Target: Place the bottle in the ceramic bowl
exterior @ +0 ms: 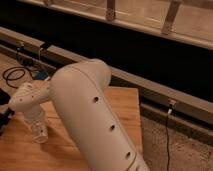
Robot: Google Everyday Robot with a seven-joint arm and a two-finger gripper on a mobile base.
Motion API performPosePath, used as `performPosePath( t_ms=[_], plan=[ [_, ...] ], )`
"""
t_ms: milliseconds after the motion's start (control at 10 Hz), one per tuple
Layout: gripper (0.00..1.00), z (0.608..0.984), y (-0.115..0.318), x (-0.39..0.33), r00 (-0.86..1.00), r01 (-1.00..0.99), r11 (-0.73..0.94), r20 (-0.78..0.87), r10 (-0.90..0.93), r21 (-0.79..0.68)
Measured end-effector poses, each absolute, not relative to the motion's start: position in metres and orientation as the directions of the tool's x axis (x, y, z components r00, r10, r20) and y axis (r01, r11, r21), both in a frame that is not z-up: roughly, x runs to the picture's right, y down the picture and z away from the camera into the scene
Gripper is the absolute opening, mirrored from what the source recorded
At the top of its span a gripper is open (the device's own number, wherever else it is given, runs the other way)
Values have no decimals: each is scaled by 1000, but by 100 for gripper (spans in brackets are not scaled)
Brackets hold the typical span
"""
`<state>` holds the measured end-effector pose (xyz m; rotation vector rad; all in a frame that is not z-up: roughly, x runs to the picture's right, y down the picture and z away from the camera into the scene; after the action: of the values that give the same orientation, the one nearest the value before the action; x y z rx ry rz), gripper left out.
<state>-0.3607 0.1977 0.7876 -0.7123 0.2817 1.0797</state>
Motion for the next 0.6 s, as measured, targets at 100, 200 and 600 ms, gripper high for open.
performPosePath(
  t_ms=[100,200,600],
  plan=[
    [0,778,187,-361,459,-875,264,-526,716,-405],
    [0,768,169,-358,453,-875,259,-507,733,-409],
    [0,767,99,-315,401,-900,242,-468,788,-364]
  ],
)
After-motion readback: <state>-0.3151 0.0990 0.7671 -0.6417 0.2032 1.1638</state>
